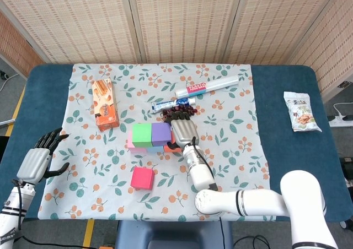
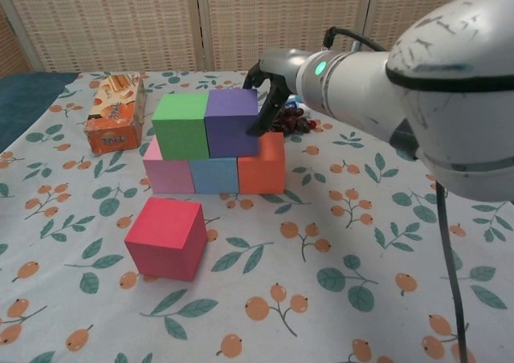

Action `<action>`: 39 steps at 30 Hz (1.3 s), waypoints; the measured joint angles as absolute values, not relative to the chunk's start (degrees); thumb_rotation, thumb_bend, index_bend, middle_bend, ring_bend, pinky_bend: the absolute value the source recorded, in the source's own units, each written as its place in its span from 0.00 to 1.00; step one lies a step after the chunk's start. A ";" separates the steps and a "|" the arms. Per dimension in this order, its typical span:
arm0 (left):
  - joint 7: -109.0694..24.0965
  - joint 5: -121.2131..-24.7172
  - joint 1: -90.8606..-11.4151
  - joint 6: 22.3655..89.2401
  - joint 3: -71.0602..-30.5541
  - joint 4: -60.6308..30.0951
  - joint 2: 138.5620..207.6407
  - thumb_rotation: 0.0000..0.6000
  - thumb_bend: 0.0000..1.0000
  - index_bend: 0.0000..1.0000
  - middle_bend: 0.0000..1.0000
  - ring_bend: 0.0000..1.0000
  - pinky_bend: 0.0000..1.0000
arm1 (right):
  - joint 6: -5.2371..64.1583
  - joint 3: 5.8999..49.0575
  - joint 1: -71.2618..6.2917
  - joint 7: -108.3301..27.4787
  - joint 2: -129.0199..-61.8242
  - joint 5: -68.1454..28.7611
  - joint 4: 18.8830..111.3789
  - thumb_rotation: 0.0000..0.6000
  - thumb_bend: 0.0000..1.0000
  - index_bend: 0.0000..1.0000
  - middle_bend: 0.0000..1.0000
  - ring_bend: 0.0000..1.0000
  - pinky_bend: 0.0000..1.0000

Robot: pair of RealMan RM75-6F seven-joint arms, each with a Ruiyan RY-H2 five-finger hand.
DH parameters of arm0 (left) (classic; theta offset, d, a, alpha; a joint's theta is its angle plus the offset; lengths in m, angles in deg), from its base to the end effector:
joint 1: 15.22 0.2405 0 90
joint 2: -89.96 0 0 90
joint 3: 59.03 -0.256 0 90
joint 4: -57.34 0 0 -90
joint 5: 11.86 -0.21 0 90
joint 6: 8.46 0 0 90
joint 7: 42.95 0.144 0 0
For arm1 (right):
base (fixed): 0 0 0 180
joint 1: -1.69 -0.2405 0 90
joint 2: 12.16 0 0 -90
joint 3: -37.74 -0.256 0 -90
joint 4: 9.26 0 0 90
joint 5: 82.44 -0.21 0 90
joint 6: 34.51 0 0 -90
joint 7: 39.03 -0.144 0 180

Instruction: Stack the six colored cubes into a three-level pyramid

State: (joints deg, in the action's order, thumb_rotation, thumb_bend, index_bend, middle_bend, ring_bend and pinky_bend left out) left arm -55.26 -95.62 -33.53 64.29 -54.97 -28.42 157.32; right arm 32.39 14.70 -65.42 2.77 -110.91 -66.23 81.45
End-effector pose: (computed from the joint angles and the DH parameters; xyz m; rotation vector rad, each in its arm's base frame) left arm -0.2932 0.2594 0.1299 -1.5204 -1.0474 -1.0395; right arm -0.0043 -0.3674 -0.0468 1.6854 -1.2401 0.8598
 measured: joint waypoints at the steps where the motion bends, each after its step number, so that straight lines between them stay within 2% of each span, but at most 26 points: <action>1: -55.31 -95.62 -33.53 64.26 -55.00 -28.38 157.33 1.00 0.31 0.14 0.00 0.00 0.09 | 32.39 14.68 -65.42 2.82 -111.01 -66.25 81.39 1.00 0.21 0.30 0.08 0.00 0.00; 22: -55.81 -95.64 -33.51 64.20 -55.05 -28.00 157.55 1.00 0.31 0.14 0.00 0.00 0.09 | 32.87 14.31 -65.04 4.18 -111.48 -66.52 81.68 1.00 0.21 0.30 0.08 0.00 0.00; 25: -55.77 -95.69 -33.54 64.05 -55.17 -27.90 157.61 1.00 0.31 0.14 0.00 0.00 0.09 | 32.99 14.36 -64.94 4.37 -111.52 -66.44 81.71 1.00 0.21 0.26 0.08 0.00 0.00; 31: -55.62 -95.79 -33.73 63.85 -55.16 -27.84 157.73 1.00 0.31 0.14 0.00 0.00 0.09 | 32.91 14.40 -64.69 4.57 -111.36 -66.33 82.07 1.00 0.21 0.12 0.07 0.00 0.00; 39: -55.41 -95.79 -33.98 63.51 -55.15 -27.94 157.91 1.00 0.31 0.14 0.00 0.00 0.09 | 32.64 14.57 -64.38 4.74 -111.19 -66.52 82.37 1.00 0.21 0.06 0.05 0.00 0.00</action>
State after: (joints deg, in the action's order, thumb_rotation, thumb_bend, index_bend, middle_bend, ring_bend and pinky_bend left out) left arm -55.41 -95.79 -33.98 63.51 -55.15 -27.94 157.91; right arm 32.64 14.57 -64.38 4.74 -111.19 -66.52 82.37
